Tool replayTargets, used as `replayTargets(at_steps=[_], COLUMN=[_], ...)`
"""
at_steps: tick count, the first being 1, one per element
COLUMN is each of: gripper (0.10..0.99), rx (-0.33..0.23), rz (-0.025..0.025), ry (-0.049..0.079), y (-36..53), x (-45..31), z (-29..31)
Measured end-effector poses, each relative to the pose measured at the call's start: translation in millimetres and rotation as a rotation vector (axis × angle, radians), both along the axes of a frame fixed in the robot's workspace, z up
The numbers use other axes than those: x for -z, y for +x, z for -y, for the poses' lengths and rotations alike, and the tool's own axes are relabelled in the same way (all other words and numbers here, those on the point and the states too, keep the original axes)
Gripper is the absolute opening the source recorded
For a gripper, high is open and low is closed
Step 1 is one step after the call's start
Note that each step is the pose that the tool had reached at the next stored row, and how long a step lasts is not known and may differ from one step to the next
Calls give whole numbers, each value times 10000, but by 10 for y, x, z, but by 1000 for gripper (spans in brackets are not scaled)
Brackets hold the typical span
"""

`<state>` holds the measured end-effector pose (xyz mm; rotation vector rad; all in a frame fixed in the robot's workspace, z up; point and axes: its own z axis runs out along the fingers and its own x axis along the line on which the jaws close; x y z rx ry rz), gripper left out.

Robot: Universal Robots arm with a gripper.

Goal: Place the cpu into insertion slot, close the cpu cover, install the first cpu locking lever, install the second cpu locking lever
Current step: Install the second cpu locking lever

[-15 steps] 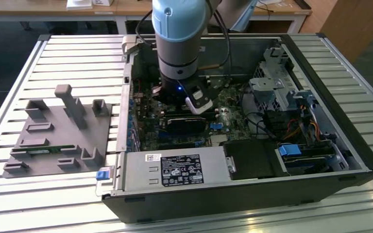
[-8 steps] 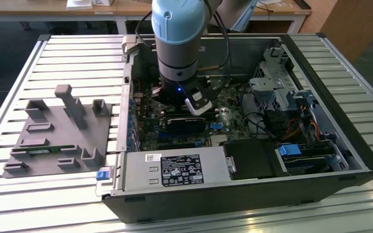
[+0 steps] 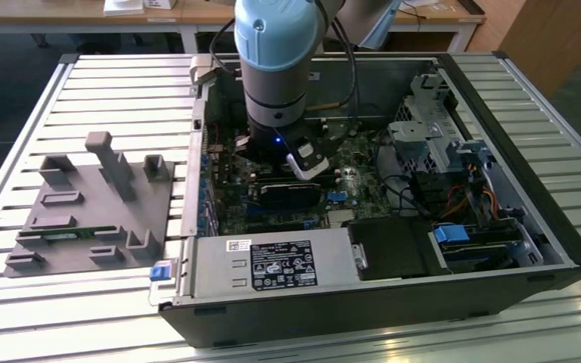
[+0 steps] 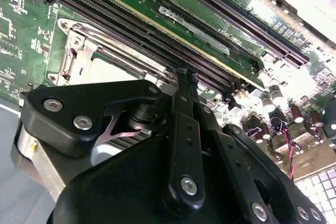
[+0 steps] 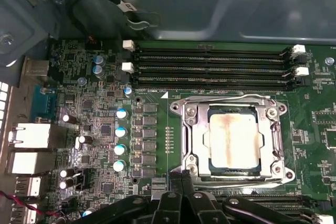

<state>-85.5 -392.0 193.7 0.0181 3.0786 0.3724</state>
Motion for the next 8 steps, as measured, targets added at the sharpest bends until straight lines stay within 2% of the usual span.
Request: replayTargets(at_steps=[8], gripper=[106], rx=[-1], rz=[0], ry=[4], y=[-13], x=[6], z=[-52])
